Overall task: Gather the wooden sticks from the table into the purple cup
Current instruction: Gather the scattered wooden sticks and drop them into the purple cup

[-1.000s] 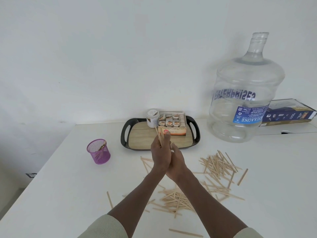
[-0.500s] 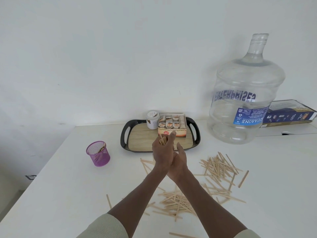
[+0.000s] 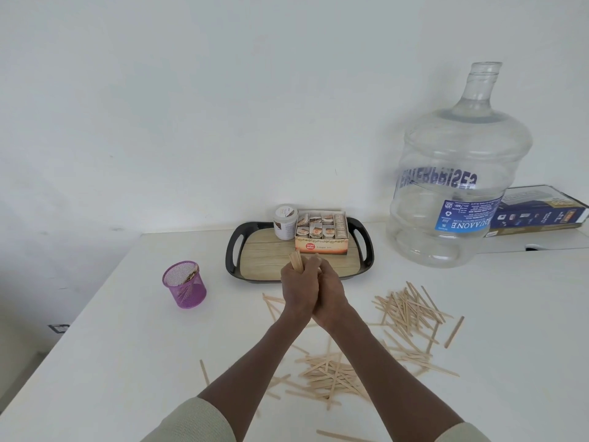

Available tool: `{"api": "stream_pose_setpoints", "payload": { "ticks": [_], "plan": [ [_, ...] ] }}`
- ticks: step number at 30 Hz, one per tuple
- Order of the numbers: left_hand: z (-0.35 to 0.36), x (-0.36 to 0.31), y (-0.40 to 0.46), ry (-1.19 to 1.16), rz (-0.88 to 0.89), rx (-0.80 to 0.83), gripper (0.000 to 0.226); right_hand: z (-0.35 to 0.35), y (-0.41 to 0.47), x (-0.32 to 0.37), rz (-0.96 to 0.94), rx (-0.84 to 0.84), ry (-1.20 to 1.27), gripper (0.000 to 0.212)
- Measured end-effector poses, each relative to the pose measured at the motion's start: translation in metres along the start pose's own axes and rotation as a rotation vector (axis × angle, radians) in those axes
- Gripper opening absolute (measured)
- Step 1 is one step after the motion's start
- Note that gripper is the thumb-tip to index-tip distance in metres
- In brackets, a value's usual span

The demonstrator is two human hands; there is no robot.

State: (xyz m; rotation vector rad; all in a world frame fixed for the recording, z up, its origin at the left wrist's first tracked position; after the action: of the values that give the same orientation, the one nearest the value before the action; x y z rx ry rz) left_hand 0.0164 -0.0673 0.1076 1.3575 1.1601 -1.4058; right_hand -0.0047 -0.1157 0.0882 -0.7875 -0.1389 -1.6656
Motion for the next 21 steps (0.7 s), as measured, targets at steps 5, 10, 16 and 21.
{"api": "stream_pose_setpoints", "payload": {
  "ticks": [5, 10, 16, 21],
  "plan": [
    [-0.015, 0.008, 0.001, 0.052, 0.054, -0.014, 0.020, 0.001, 0.005, 0.023, -0.168, -0.046, -0.304, 0.037],
    [-0.026, 0.020, 0.007, 0.156, 0.097, -0.025, 0.030, 0.020, 0.006, 0.044, -0.354, 0.082, -0.878, 0.030],
    [-0.038, 0.027, 0.014, 0.195, 0.112, -0.014, 0.031, 0.046, 0.001, 0.043, -0.468, 0.218, -1.482, 0.020],
    [-0.048, 0.038, 0.022, 0.263, 0.134, -0.018, 0.034, 0.059, -0.006, 0.030, -0.553, 0.327, -1.678, 0.011]
  ]
}}
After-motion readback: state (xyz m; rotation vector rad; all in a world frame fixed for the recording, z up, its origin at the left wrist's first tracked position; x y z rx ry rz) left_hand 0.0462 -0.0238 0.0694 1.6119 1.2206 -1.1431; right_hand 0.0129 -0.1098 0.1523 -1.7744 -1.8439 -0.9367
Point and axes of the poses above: each hand's wrist, its own y-axis towards the middle knuckle, its own z-axis out of the palm, x = y × z, the point moved 1 cm from there along y, towards the middle knuckle, and after that the axes turned 4 degrees about y, right-handed, at the moved point
